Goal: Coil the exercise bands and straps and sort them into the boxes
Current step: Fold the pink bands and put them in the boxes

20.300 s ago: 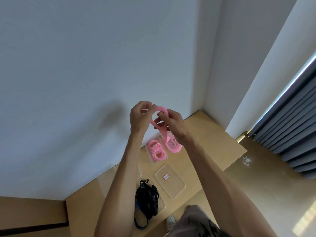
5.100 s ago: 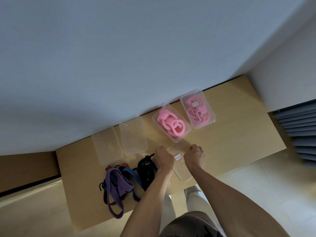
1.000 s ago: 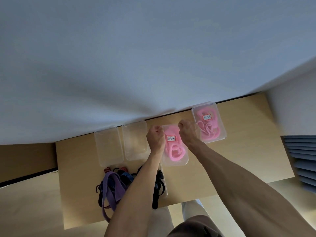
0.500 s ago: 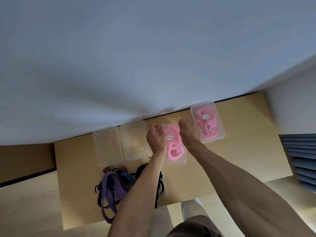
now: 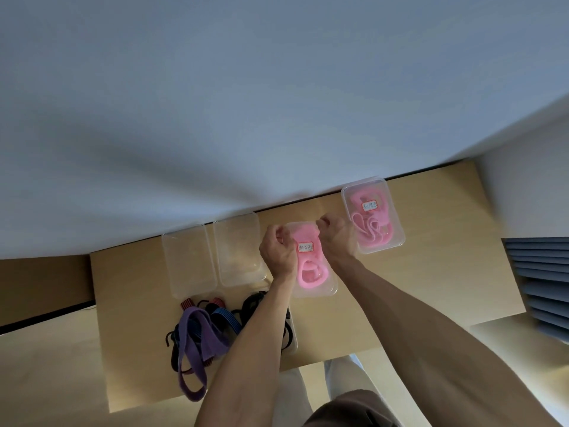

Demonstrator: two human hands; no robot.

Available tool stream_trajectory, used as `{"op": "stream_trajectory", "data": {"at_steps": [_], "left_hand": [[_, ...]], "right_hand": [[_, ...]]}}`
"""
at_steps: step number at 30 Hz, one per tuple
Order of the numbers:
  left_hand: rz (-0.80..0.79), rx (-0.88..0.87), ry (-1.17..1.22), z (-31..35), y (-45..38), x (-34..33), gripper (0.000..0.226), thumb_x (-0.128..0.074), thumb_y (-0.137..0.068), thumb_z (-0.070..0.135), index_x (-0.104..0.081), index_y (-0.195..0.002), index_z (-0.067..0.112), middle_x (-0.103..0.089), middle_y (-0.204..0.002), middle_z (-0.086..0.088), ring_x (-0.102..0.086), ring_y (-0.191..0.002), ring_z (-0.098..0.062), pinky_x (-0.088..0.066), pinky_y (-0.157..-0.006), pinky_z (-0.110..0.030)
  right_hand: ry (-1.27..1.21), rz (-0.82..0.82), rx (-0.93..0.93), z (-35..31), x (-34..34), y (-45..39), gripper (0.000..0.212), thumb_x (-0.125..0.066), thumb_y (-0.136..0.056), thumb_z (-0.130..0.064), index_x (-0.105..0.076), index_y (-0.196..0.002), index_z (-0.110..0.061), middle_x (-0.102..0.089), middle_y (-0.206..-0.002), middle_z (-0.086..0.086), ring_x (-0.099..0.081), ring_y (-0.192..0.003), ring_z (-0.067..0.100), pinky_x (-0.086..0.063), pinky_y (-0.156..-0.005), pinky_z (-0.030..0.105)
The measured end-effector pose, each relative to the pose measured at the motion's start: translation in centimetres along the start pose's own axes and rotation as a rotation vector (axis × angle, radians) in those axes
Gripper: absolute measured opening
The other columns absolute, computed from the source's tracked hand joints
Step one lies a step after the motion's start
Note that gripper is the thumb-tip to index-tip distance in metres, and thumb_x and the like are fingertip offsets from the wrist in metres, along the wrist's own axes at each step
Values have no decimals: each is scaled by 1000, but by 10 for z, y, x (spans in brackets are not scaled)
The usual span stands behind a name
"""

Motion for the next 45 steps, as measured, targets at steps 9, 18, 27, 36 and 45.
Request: {"op": "stream_trajectory", "data": {"at_steps": [9, 18, 27, 36, 45], "left_hand": [[-29, 47, -52, -9, -2, -10, 6, -62, -91, 11, -63, -86, 7, -64, -79, -5, -59, -73, -27, -52, -67, -45], [-20, -62, -112, 3, 4, -8, 14, -51, -94, 6, -58, -81, 6, -59, -75, -6, -53, -69, -26, -46, -61, -42], [-22, 36, -23, -7, 9, -1, 6, -46, -86, 6, -52, -88, 6, -53, -72, -1, -49, -65, -22, -40, -58, -35], [-287, 104, -152, -24, 33, 11, 29, -52, -100, 46, -68, -87, 26, -67, -76, 8, -65, -75, -14, -55, -65, -35], [-252, 209, -143, -34, 47, 18, 33, -75, -86, 42, -66, -98, 13, -71, -91, 1, -68, -85, -19, -57, -76, -36]], "right_hand": [[-105, 196, -138, 17, 1, 18, 18, -65, -90, -19, -55, -79, -8, -60, -76, 10, -54, -67, 29, -40, -54, 36], [-272, 241, -223, 52, -6, 59, 18, -59, -90, -4, -70, -77, -9, -65, -65, 10, -50, -56, 23, -37, -59, 28], [-158, 159, -311, 55, -16, 56, 17, -57, -97, -23, -61, -83, -13, -59, -70, 4, -53, -65, 27, -35, -59, 30], [-205, 179, -325, 42, -3, 63, 20, -50, -91, -4, -69, -89, -11, -70, -85, 12, -60, -74, 31, -42, -62, 31], [-174, 160, -346, 57, -13, 86, 32, -52, -92, -5, -73, -114, -16, -74, -98, 17, -67, -82, 34, -45, -65, 30]]}}
Point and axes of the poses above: each hand's wrist, its own y-axis away from the middle knuckle, its own x-axis out of the back of the hand, z = x × y, the point moved 8 cm from there along -y, towards the middle knuckle
